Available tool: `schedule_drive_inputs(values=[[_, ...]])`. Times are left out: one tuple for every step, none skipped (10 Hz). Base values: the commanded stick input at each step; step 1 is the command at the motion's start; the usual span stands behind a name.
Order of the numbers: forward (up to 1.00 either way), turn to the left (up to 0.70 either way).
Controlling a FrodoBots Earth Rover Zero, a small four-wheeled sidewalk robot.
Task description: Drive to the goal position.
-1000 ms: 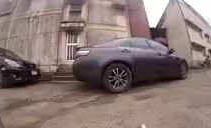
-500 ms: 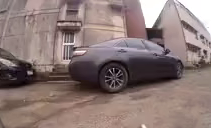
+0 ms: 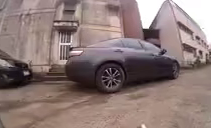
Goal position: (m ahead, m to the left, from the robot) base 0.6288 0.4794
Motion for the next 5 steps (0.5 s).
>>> schedule_drive_inputs(values=[[0.0,-0.7],[0.0,-0.7],[0.0,-0.7],[0.0,-0.7],[0.0,-0.7]])
